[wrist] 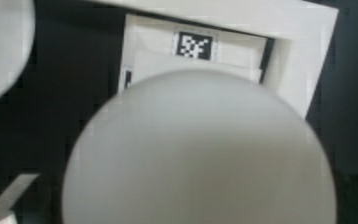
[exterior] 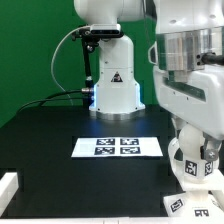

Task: Assemble lamp

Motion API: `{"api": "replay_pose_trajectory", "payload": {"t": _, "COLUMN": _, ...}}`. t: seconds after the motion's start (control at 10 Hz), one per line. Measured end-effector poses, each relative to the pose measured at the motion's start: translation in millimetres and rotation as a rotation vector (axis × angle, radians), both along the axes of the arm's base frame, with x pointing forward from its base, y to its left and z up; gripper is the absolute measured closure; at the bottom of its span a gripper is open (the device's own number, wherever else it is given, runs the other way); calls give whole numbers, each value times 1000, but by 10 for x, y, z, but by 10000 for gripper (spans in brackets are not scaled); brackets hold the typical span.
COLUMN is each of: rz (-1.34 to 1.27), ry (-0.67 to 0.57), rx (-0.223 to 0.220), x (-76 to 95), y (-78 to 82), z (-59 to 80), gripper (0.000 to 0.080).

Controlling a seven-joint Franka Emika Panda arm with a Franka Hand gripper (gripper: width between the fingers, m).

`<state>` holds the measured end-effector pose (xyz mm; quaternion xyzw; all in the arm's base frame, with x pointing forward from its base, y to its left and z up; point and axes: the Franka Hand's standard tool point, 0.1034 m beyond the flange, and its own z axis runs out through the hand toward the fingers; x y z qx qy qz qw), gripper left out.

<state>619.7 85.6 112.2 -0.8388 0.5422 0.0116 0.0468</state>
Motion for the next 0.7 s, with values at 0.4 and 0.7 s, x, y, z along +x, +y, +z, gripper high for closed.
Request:
{"api": "replay_pose_trajectory", "payload": {"t": 0.4, "rz": 327, "ry": -21, "rx": -16, "x": -33, "y": 87, "z": -21, "gripper": 101}}
{"api": "replay_pose_trajectory", "payload": {"t": 0.7, "rz": 720, "ry": -43, "rx": -58, "x": -38, "y": 120, "z": -19, "gripper": 101}}
